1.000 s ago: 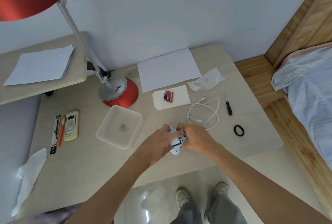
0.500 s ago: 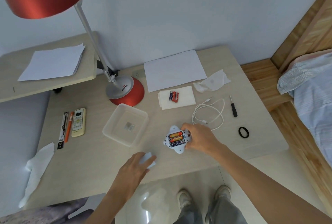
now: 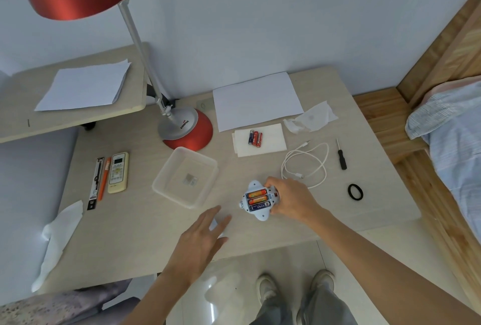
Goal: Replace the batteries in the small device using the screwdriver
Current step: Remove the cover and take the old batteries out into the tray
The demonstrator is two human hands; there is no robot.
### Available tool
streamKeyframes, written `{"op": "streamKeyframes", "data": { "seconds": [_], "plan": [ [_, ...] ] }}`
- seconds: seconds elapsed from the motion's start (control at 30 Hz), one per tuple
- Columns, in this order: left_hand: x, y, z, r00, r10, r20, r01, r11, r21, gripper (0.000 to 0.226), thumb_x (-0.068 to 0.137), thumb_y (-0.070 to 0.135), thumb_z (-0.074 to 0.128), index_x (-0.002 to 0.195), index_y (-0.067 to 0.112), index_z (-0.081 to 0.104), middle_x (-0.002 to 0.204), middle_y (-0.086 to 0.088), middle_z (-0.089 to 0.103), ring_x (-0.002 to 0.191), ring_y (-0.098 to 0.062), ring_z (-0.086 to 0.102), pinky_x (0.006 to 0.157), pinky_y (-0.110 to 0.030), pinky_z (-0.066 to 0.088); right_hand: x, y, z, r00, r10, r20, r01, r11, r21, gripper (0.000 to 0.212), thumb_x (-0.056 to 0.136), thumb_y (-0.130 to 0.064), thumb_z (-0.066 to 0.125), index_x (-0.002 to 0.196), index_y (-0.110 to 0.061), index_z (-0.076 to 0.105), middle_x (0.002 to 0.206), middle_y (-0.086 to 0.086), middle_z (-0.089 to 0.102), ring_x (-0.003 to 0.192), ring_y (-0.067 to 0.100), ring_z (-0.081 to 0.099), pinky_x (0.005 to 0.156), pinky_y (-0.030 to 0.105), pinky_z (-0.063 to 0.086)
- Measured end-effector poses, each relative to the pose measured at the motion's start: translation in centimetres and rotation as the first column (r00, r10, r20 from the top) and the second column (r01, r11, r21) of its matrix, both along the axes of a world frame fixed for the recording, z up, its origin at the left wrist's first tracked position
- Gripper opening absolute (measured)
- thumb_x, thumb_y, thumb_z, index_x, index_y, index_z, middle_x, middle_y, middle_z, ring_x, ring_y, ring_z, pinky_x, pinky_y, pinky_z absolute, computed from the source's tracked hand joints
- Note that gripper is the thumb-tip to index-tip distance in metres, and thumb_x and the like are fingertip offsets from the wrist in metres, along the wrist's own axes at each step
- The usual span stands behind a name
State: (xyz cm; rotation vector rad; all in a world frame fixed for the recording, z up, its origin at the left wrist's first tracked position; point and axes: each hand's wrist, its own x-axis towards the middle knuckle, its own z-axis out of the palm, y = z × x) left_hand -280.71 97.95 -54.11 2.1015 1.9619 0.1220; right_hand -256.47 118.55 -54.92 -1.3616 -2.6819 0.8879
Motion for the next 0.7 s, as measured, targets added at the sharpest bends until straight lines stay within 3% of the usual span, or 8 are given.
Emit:
{"op": "streamKeyframes", "data": {
  "seconds": [0.2,0.4,0.57,0.7],
  "plan": [
    [2.4,5.1,1.8,0.995,-0.085,-0.048,0.086,0.996,0.030,0.065,0.105,0.044,0.067,0.163,0.028,0.043,0.165,-0.006,0.046,0.144,-0.024,0.056,0.092,-0.034,0.066,-0.1,0.0,0.2,1.000,-0.001,0.013,0.001,1.000,-0.004,0.058,0.069,-0.041,0.092,0.117,-0.032,0.062,0.092,-0.005,0.076,0.081,0.016,0.069,0.074,0.034,0.059],
    [2.8,9.0,1.4,0.979,-0.202,-0.033,0.201,0.979,-0.033,0.074,0.101,0.043,0.074,0.164,0.033,0.038,0.165,-0.004,0.042,0.146,-0.024,0.050,0.092,-0.034,0.064,-0.1,0.0,0.3,1.000,0.001,0.006,0.000,1.000,-0.010,0.055,0.070,-0.040,0.090,0.117,-0.030,0.062,0.089,-0.005,0.074,0.080,0.018,0.069,0.074,0.036,0.059],
    [2.6,10.3,1.1,0.958,-0.283,-0.039,0.281,0.959,-0.050,0.080,0.092,0.038,0.084,0.160,0.034,0.043,0.159,-0.005,0.047,0.133,-0.025,0.058,0.085,-0.035,0.064,-0.1,0.0,0.1,1.000,0.000,-0.003,0.000,1.000,-0.002,0.053,0.070,-0.037,0.088,0.116,-0.030,0.061,0.086,-0.005,0.073,0.078,0.018,0.068,0.073,0.038,0.060],
    [2.6,11.3,0.9,0.952,-0.300,-0.055,0.297,0.954,-0.049,0.070,0.094,0.040,0.082,0.155,0.036,0.047,0.153,-0.005,0.050,0.123,-0.025,0.062,0.080,-0.033,0.062,0.0,0.0,0.0,1.000,0.009,-0.011,-0.009,1.000,0.013,0.055,0.070,-0.036,0.088,0.118,-0.030,0.062,0.089,-0.004,0.074,0.080,0.019,0.069,0.074,0.037,0.059]
  ]
}}
